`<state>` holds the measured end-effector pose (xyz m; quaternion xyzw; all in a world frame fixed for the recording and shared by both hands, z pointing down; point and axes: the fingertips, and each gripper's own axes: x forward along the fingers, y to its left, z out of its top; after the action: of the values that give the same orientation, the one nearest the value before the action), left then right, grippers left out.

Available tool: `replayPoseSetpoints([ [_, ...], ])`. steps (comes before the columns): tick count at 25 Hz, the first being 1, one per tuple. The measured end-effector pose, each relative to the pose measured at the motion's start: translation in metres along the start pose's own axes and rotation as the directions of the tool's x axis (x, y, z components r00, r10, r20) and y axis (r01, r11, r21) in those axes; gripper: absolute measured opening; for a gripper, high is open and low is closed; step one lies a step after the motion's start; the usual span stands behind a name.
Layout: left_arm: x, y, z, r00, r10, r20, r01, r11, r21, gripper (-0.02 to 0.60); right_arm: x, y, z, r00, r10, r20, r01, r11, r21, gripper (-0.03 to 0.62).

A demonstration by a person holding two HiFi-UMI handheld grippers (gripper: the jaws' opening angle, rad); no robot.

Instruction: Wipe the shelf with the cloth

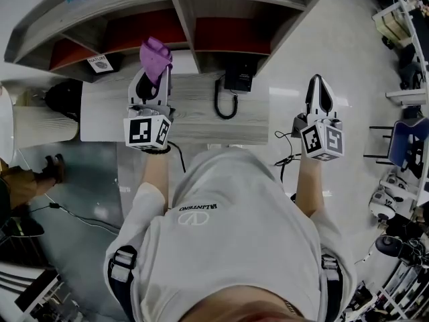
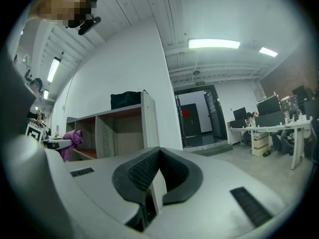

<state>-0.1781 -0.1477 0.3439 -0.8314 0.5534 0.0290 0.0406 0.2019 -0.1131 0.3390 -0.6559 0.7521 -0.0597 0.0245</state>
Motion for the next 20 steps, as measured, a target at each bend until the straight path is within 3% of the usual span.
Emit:
replayPoseSetpoints([
  [20, -0.0012, -0.0066, 0.0028, 1.0, -0.002, -0.001, 0.002, 1.0, 0.02, 0.106, -0.0028, 0.0001, 0.0035, 1.0, 0.015, -0.007, -0.015, 0.999, -0.039, 0.0],
])
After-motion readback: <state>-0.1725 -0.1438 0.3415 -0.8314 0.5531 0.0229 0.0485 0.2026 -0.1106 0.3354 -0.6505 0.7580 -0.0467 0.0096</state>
